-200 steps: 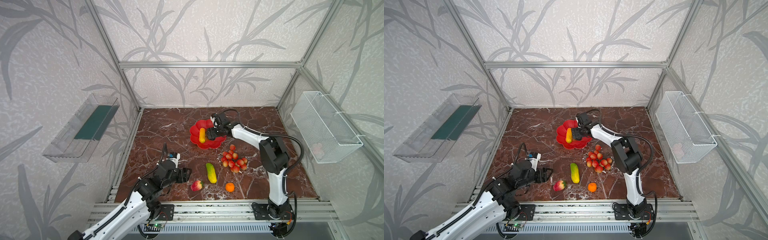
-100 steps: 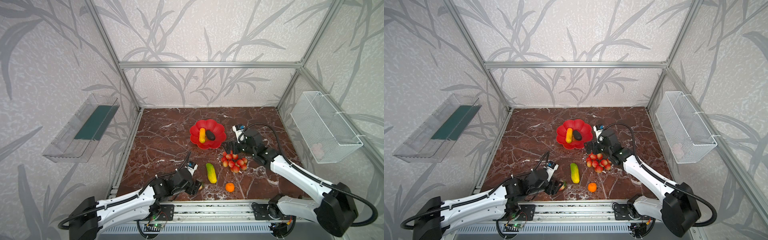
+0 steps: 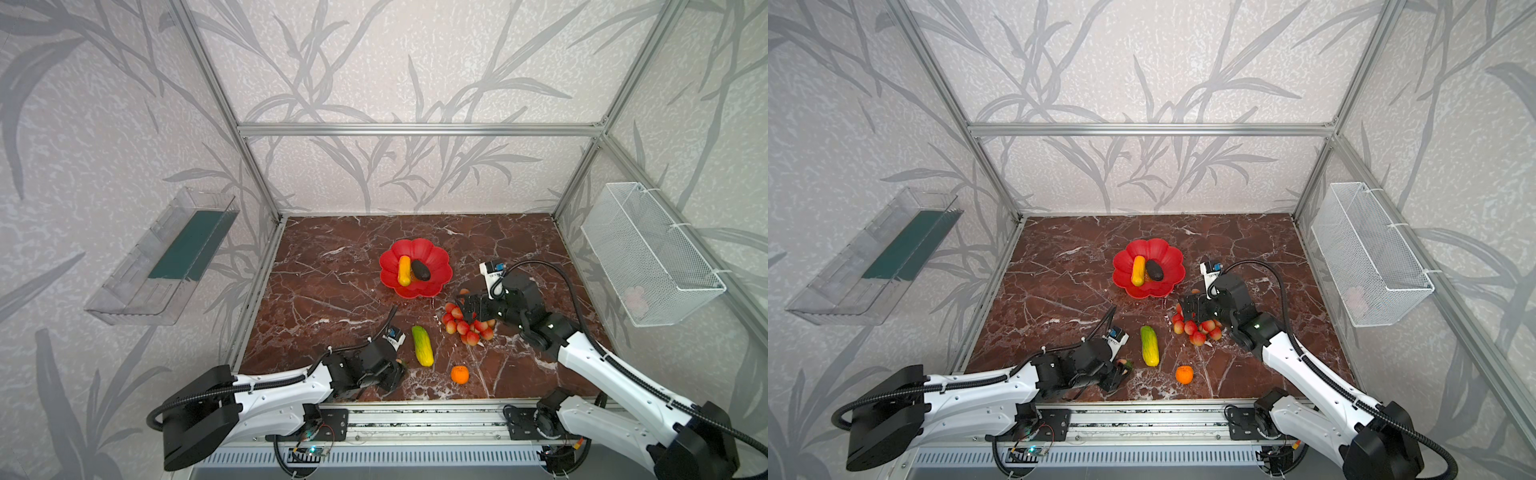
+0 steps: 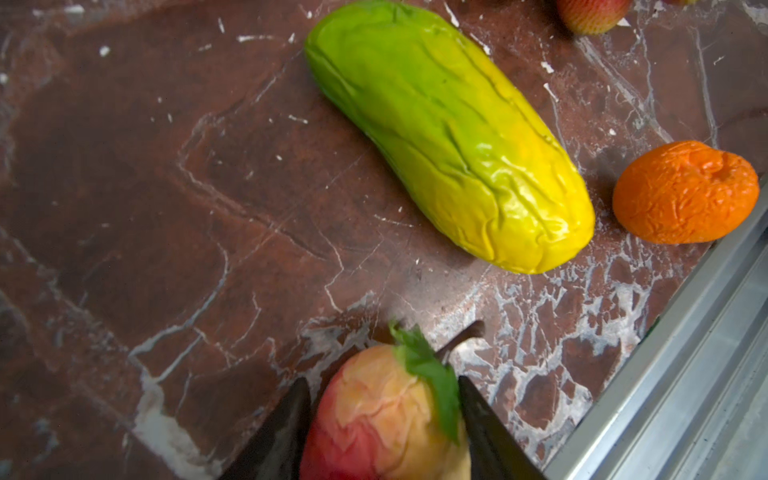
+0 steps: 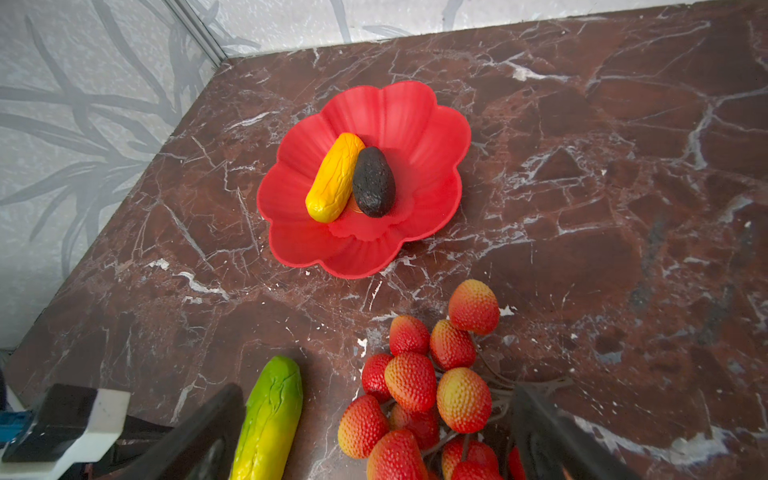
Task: Place and organize the fake fruits in the fruit bowl
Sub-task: 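Grasp the pink peach with the left gripper and place it in the bowl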
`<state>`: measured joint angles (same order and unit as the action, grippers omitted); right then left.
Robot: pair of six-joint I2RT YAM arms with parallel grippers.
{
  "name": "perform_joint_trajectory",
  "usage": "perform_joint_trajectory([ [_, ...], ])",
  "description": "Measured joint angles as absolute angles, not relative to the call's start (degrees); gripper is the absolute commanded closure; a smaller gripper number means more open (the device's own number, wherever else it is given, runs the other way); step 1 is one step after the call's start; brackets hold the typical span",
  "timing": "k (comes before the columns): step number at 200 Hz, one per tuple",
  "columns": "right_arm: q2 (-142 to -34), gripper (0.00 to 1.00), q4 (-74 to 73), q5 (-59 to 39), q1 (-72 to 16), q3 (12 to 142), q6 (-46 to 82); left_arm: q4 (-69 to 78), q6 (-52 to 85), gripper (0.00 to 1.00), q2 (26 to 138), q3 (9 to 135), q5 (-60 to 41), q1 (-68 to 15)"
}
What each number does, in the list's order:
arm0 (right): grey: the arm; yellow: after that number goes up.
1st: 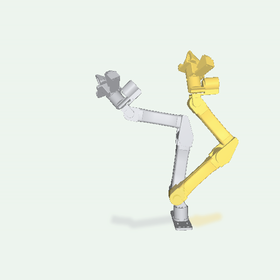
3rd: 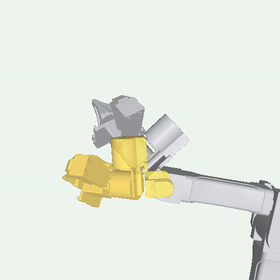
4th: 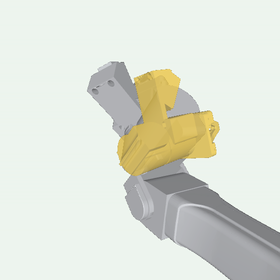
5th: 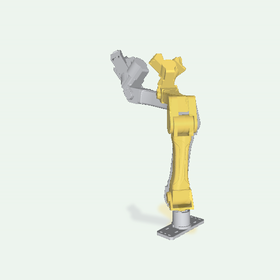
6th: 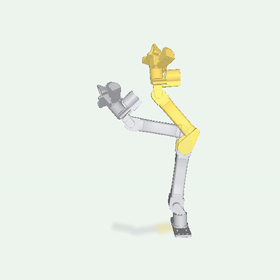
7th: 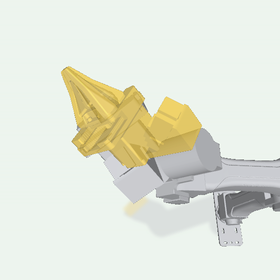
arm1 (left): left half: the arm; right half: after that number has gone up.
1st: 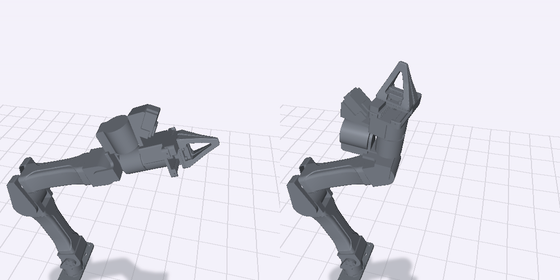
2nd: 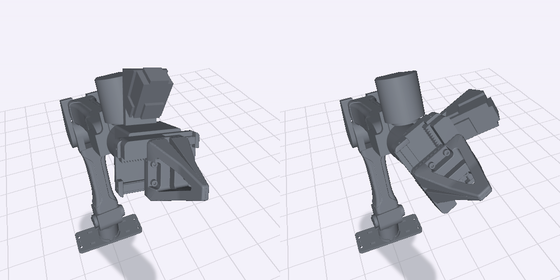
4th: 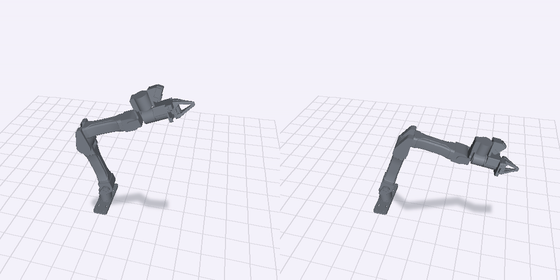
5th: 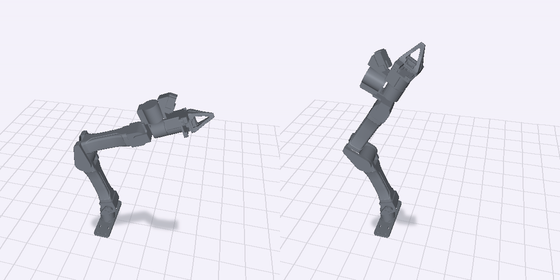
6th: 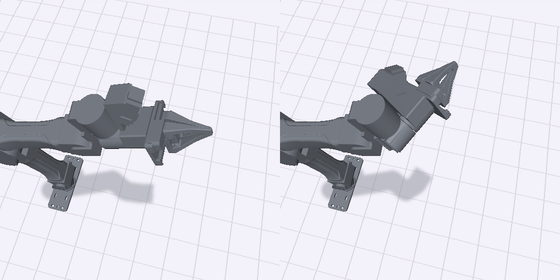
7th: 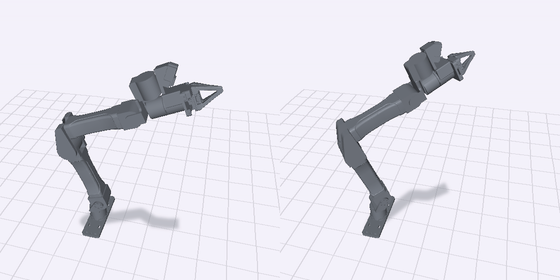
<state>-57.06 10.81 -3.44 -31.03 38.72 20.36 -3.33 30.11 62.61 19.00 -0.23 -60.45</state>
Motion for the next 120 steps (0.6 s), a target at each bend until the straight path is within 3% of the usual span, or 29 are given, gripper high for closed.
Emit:
perform_joint_trajectory([
  [47, -54.83, 0.01, 13.63, -2.15, -31.03, 38.04, 21.21, -5.89, 28.03, 0.52, 58.17, 22.57, 2.13, -59.61],
  [73, -52.53, 0.00, 15.42, -1.63, -31.03, 37.17, 21.45, -6.72, 23.57, 0.52, 58.43, 31.68, 0.67, -53.10],
  [120, -48.05, 0.02, 20.75, -0.75, -31.03, 36.42, 21.89, -4.23, 13.80, 0.54, 76.40, 48.64, -4.78, -42.35],
])
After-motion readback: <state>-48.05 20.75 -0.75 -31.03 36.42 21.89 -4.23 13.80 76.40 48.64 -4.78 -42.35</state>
